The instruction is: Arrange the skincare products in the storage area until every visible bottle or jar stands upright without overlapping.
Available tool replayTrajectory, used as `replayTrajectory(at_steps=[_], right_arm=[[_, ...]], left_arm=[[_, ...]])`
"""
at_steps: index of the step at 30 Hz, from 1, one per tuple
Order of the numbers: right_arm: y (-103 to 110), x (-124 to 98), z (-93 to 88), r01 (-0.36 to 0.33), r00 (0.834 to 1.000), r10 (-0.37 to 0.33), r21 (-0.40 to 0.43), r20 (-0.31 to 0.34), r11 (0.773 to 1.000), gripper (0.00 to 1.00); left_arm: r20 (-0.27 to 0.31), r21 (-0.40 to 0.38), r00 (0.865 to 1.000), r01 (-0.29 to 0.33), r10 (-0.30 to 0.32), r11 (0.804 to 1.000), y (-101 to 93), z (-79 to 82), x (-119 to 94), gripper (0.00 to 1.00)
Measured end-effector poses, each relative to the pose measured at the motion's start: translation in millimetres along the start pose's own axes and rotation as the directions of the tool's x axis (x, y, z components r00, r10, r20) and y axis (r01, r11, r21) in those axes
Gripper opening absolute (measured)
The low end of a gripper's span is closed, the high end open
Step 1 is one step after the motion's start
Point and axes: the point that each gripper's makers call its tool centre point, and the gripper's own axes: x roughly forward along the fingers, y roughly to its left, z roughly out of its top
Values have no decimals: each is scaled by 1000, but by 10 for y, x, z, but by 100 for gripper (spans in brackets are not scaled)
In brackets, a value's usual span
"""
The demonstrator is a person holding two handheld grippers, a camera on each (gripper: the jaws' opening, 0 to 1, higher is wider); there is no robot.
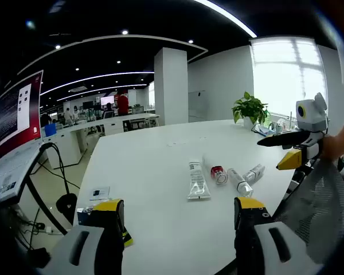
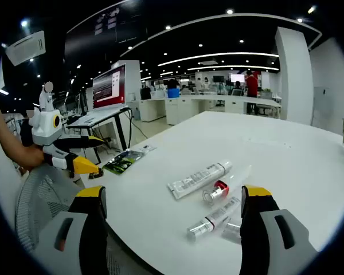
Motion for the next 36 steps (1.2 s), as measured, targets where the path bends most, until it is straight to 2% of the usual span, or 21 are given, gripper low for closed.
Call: replayTrajectory(at_steps=[6,14,21,25,30,36], right_arm=[[-51,-13,2,26,1000,-26,-13,1,1000,90],[-11,3,-25,12,1000,-13,-45,-15,999,88],[3,11,-45,2,1000,-3,-40,-28,999,87],[18,15,-57,-5,999,4,-39,-34,999,87],[38,25,-77,-15,999,14,-33,-44,999,86],[71,29,-104,-26,998,23,-50,-58,998,85]], left_arm=[[-18,-5,1000,-6,6,1000,18,-34,9,81],[-21,6,1000,10,-10,1000,-18,-42,7,81],[-13,10,1000,-9,9,1000,15,-24,0,81],[-33,54,999,-1,3,999,-26,-72,11,80],[-32,49,999,-25,27,998,34,-69,0,80],[-38,57,999,-23,25,998,27,-82,-4,80]])
